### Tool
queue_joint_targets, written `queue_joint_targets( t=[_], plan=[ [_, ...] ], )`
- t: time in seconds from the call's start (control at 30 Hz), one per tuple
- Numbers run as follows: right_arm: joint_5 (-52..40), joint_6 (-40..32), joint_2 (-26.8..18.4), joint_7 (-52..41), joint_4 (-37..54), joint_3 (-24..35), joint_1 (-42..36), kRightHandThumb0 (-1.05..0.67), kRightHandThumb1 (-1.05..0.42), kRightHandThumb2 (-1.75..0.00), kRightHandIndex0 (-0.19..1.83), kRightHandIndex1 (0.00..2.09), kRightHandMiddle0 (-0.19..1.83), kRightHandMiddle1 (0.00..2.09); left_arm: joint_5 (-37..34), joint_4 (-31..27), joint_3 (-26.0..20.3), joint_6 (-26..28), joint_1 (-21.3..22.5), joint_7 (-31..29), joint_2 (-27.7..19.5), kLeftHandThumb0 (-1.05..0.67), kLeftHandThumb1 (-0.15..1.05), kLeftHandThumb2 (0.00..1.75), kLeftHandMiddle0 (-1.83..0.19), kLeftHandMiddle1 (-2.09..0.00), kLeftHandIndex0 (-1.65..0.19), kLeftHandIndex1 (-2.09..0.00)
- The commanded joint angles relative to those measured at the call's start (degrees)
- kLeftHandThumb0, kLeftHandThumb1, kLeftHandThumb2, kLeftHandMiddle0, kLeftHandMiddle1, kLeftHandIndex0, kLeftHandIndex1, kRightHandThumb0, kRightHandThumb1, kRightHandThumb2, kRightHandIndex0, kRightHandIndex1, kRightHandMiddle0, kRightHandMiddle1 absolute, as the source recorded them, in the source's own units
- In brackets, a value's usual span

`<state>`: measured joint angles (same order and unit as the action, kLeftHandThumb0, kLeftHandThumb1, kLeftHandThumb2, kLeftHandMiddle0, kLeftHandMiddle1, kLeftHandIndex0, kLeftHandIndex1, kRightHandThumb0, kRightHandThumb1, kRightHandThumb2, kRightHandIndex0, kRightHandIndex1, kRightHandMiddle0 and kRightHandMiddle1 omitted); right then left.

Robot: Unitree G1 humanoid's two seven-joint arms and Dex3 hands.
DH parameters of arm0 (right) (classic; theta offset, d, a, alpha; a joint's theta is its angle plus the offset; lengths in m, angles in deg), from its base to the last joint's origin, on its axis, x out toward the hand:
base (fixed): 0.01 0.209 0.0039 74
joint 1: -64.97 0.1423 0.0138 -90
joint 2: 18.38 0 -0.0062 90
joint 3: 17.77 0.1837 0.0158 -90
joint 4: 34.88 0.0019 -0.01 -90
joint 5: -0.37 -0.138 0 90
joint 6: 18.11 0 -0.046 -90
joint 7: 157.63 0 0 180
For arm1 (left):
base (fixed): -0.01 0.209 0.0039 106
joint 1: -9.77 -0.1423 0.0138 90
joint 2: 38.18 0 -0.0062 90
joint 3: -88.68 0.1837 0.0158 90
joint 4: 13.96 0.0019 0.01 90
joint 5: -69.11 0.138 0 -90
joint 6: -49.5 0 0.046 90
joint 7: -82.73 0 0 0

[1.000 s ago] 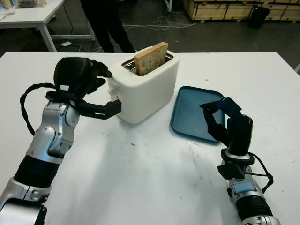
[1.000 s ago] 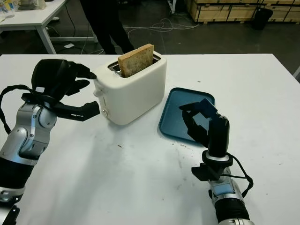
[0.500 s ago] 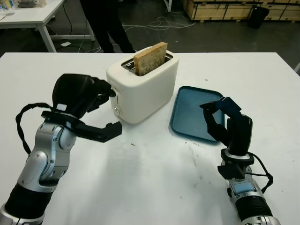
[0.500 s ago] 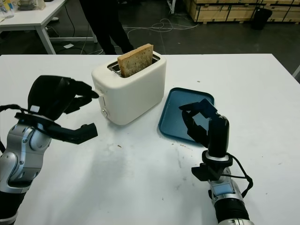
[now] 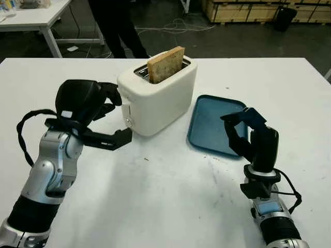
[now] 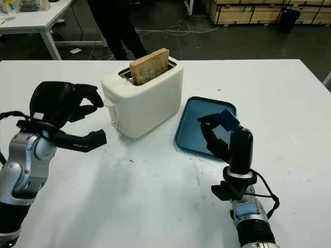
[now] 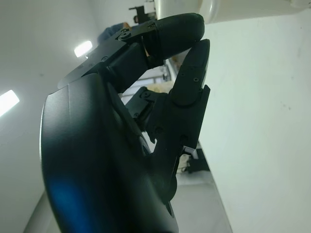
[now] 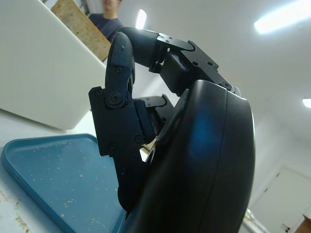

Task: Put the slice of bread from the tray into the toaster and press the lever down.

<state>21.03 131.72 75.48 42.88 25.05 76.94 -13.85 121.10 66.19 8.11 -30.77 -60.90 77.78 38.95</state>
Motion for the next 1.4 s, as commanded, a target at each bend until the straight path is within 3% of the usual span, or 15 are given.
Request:
queue_joint_targets(
  t=[0.0,0.13,0.23,0.33,0.43,0.87,1.37],
  plan=[
    [-0.6,-0.3,0.0,-0.2,0.5,0.1,-0.1,-0.46,-0.92,-0.37,0.64,1.67,0.63,1.15,0.3,1.8,0.4,0.1,1.9,0.1,0.3,-0.29,0.89,0.01,-0.87,-1.61,-0.99,-0.95],
    [-0.3,-0.4,0.1,-0.1,0.8,0.2,-0.2,-0.46,-0.92,-0.37,0.65,1.67,0.63,1.15,0.1,4.8,1.1,-0.7,3.8,1.1,0.5,-0.29,0.89,0.00,-0.88,-1.61,-1.00,-0.92],
    [-0.2,-0.4,0.1,0.0,0.9,0.2,-0.3,-0.47,-0.92,-0.38,0.64,1.67,0.63,1.15,-0.4,6.8,1.4,-2.2,5.1,2.5,0.5,-0.27,0.87,0.00,-0.87,-1.69,-0.94,-1.13],
    [-0.1,-0.7,0.2,0.1,1.0,0.3,-0.4,-0.47,-0.92,-0.38,0.64,1.68,0.63,1.15,-0.5,7.8,1.5,-2.7,5.8,2.9,0.5,-0.26,0.87,0.00,-0.90,-1.70,-0.91,-1.17],
    [0.0,-0.6,0.3,0.2,1.1,0.3,-0.4,-0.47,-0.92,-0.38,0.65,1.68,0.63,1.15,-0.6,8.3,1.5,-2.8,6.2,2.9,0.7,-0.26,0.86,0.00,-0.95,-1.66,-0.97,-1.02],
    [0.2,-0.3,0.3,0.3,1.0,0.3,-0.3,-0.46,-0.92,-0.37,0.64,1.68,0.63,1.15,-0.9,9.0,1.5,-3.3,6.6,3.0,0.4,-0.26,0.85,0.00,-0.96,-1.59,-1.04,-0.81],
    [-0.3,0.0,0.3,0.1,0.7,0.3,-0.2,-0.46,-0.92,-0.38,0.63,1.69,0.63,1.15,-1.0,11.7,2.4,-3.6,7.9,3.5,0.7,-0.27,0.85,0.00,-0.93,-1.61,-1.03,-0.84]
  ],
)
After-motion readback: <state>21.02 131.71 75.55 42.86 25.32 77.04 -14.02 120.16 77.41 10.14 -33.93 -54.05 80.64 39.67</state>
